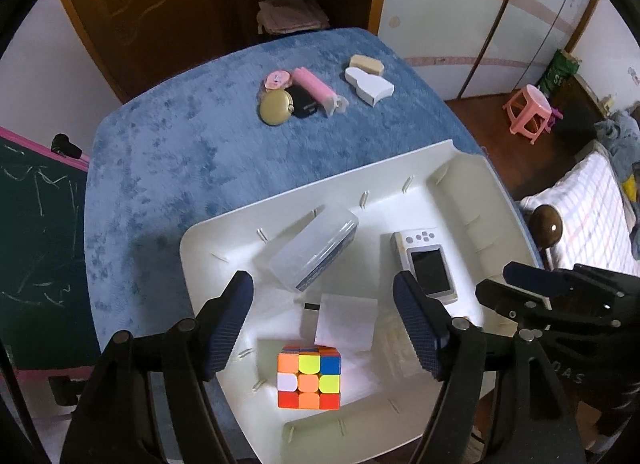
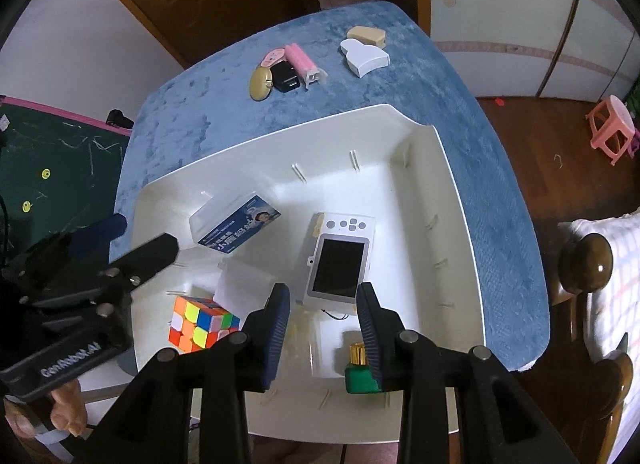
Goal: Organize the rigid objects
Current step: 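Lower the floss box and silver device into the tray and open both tools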
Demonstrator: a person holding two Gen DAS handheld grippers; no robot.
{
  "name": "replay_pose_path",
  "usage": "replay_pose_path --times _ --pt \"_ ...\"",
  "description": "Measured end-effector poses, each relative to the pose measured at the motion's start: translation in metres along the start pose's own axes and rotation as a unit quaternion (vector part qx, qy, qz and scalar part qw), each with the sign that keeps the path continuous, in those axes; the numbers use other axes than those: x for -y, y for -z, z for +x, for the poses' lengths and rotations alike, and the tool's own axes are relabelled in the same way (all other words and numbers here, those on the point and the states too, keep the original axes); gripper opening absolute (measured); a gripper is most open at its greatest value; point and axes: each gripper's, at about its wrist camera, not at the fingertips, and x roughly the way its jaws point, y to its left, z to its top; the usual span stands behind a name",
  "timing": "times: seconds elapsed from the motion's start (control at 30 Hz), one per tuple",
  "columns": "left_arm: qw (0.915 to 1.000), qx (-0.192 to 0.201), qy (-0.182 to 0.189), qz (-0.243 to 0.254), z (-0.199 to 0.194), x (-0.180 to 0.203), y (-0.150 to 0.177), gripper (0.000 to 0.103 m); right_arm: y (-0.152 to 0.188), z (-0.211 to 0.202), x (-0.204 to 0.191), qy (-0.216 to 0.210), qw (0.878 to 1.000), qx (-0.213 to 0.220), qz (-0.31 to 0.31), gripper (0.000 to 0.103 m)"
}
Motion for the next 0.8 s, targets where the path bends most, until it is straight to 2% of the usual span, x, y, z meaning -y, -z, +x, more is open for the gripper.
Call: replay_pose_path --times 0.2,0.4,0.8 --pt "0.9997 0.019 0.009 -0.010 -0.019 -0.004 -0.001 0.076 -0.001 -0.008 -0.003 0.010 1.000 0.004 -0.010 0.035" --pt "0.9995 0.027 0.001 -0.014 -0.030 -0.008 -0.011 0.076 -0.008 -0.019 -0.009 0.000 0.999 0.031 -0.019 0.035" --pt "0.9971 0.069 -0.010 -0.029 -0.053 -0.013 -0.059 0.076 -0.039 -0.042 -0.007 -0.014 0.997 0.063 -0.036 0.035"
